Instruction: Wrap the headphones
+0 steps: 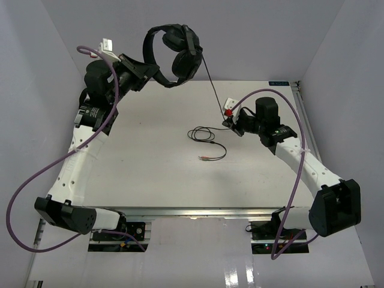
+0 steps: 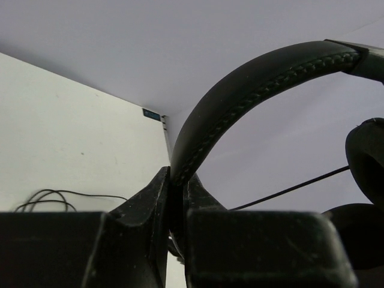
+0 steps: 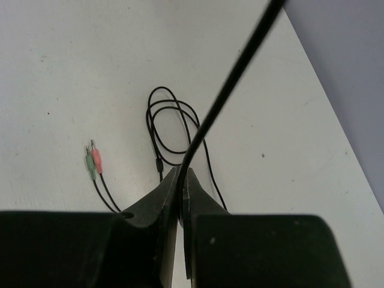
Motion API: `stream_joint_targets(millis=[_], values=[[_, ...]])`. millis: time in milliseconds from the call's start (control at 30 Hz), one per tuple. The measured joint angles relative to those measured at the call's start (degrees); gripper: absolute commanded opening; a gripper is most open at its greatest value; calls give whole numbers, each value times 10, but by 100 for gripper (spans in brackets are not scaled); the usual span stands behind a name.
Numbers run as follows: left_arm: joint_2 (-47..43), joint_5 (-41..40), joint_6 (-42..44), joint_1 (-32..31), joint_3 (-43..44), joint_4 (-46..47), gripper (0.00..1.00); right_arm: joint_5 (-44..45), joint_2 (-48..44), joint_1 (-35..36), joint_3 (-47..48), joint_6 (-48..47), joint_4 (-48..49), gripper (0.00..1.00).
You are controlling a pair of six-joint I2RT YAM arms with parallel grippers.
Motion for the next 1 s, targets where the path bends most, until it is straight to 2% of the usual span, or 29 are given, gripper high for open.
stream_joint_targets(millis=[233,533,733,1000], values=[[80,50,-109,-3,23,58,0,-35,26,28,33,24,28,15],[105,53,-157,-20,70,85,0,-57,103,76,118,83,56,11],[117,34,-151,-31,102,91,0,-8,136,140,174,78,40,11],[167,-63,-55,-44,133,54,0,129,104,232,170,-3,-14,11]])
